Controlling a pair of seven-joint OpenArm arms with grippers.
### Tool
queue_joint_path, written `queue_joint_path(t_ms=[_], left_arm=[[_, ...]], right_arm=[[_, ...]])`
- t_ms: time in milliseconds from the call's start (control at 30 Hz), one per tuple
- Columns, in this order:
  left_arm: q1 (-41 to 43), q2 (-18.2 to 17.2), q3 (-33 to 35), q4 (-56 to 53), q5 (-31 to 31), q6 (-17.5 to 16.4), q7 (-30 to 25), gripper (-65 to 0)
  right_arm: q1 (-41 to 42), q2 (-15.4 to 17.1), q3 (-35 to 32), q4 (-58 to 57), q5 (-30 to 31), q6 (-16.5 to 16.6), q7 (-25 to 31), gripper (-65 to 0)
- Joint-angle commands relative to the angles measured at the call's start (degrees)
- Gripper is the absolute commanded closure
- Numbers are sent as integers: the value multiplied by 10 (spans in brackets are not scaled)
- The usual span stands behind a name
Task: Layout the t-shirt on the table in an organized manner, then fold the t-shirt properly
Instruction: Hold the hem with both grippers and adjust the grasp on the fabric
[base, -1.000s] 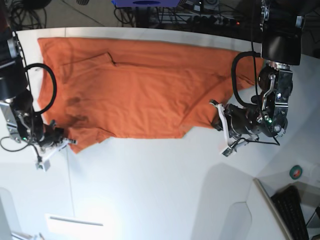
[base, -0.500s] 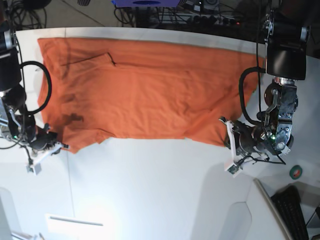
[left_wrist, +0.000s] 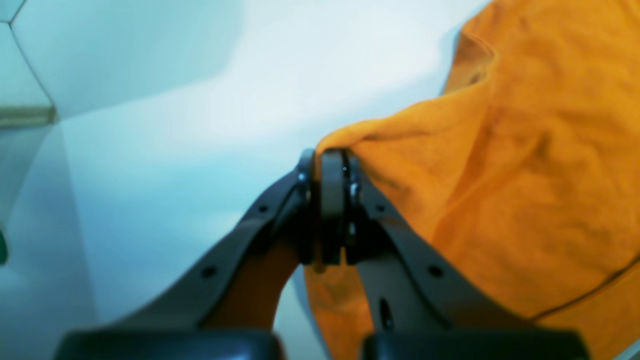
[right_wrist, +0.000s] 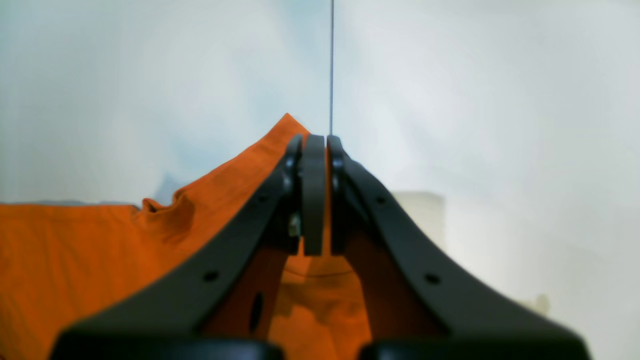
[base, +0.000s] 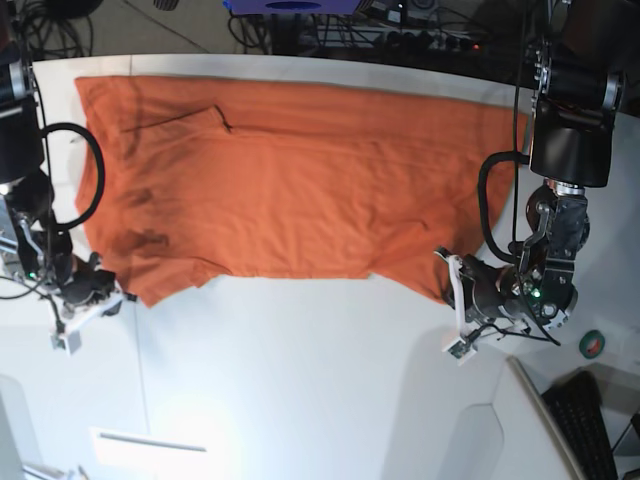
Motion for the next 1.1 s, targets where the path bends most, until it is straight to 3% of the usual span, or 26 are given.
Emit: queue_joint_path(t_ms=[0,133,267,400,467,600,800,900,967,1067], left_arm=[[-18,-5,-3,5,13,0,-8,0],[-21,7,-3,-12,67,-2,-10,0],[-21,14,-3,-23,80,-2,-11,0],[-19,14,-3,-22,80,-2,-11,0],[-19,14,-3,-22,80,-2,-11,0],[-18,13,-3,-22,80,-2,-11,0],[-18,13,-6,-22,80,-2,-10,0],[-18,12,-6,-22,80,-2,-10,0],[-18,12,-5,-22,80,-2,-10,0],[-18,13,-3,-22,80,-2,-10,0]], right_arm=[[17,9,5,10,2,0,13,0],[20,9,2,-3,1,0,12,0],[60,-3,-2,-89,1,0,12,0],[87,-7,-26,-130,0,0,12,-269],[89,-6,-63,-115,0,1,12,-320],[107,-10,-112,-115,0,1,11,-335],[125,-23,-115,-162,0,0,13,-329],[125,-22,-116,-162,-2,-39,13,-333],[125,-25,-115,-162,-35,-68,13,-335],[125,-37,-112,-162,-92,-68,13,-336]])
